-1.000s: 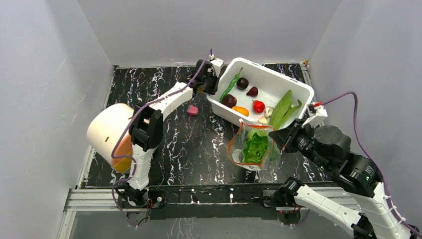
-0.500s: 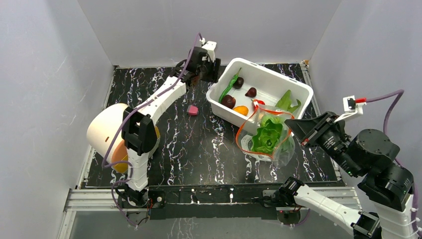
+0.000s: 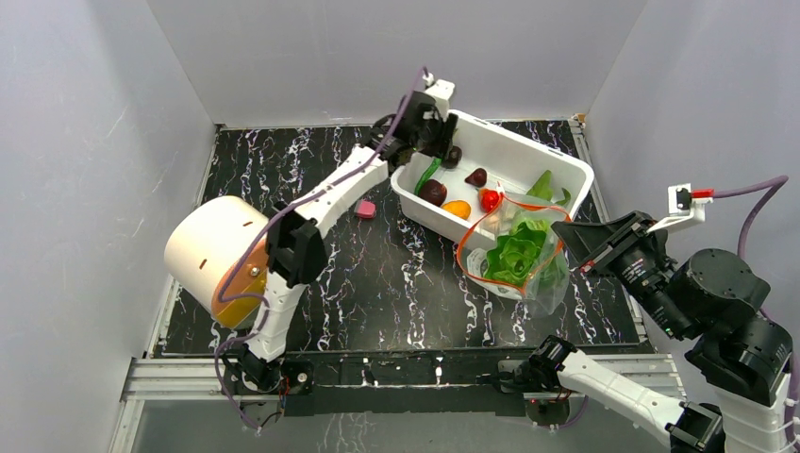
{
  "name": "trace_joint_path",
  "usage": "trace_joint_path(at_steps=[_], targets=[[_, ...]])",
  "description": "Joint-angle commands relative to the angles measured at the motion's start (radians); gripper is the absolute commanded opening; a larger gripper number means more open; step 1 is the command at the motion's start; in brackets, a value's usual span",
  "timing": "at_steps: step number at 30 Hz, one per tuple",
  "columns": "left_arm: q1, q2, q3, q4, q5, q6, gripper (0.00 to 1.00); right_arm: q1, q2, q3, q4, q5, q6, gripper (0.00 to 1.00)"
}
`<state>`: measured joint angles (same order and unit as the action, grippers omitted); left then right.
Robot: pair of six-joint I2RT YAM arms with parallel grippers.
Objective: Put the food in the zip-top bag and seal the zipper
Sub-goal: Pick up the fake vegetable from the bin.
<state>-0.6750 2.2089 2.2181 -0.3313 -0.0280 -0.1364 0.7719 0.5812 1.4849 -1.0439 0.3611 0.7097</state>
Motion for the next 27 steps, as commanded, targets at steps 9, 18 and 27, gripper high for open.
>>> trace_joint_path(at_steps=[9,18,27], targets=[[-0.031,0.194,0.060,0.030,-0.261,0.156,0.57,-0.002,0.031,0.046,0.071,-0.033,0.002,0.00],[-0.031,0.267,0.052,0.130,-0.265,0.225,0.60,-0.002,0.041,0.040,0.070,-0.045,0.009,0.00],[-0.031,0.320,0.017,0.259,-0.261,0.231,0.60,-0.002,0.039,0.026,0.071,-0.043,0.009,0.00]])
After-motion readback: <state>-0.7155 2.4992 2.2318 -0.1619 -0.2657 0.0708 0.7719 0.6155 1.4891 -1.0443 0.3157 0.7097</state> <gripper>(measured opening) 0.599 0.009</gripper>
